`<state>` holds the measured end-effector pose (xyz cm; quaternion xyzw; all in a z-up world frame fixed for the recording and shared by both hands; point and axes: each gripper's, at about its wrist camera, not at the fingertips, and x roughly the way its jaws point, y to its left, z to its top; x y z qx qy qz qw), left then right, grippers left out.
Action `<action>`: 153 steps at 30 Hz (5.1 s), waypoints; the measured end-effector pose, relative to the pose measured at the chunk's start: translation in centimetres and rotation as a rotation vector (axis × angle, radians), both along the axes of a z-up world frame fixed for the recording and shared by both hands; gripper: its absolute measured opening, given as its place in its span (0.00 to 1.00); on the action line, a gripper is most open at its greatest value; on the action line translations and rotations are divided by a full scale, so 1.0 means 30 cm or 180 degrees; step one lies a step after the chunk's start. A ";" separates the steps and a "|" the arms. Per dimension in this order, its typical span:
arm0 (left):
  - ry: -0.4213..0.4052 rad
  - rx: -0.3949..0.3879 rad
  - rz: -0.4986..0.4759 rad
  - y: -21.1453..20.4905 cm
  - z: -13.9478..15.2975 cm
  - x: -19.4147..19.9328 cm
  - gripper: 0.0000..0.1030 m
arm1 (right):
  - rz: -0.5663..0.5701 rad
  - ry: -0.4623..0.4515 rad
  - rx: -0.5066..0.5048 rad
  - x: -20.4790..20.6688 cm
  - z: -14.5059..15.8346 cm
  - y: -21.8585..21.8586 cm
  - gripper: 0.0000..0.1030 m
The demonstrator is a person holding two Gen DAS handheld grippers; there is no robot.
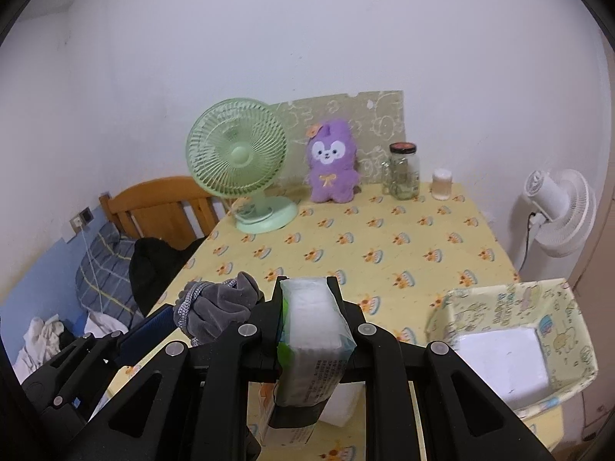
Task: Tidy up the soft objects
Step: 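Carry both items to the paper box while the right tool releases the tissue pack inside, then lower the grey gloves into the paper box and open the left tool, then move both tools back over the remaining items on the table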
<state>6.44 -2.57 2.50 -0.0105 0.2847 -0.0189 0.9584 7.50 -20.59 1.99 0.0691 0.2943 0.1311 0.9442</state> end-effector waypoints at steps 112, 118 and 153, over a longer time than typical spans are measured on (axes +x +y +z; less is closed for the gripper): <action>0.0325 0.0213 -0.1049 -0.466 -0.134 0.095 0.84 | -0.1074 0.0507 -0.0285 -0.010 -0.177 -0.463 1.00; 0.0202 0.0190 -0.1010 -0.412 -0.096 0.058 0.84 | -0.1067 0.0362 -0.0336 -0.038 -0.130 -0.404 1.00; 0.0062 0.0138 -0.0400 0.036 -0.114 -0.095 0.83 | -0.0578 0.0226 -0.0473 -0.147 -0.105 0.078 1.00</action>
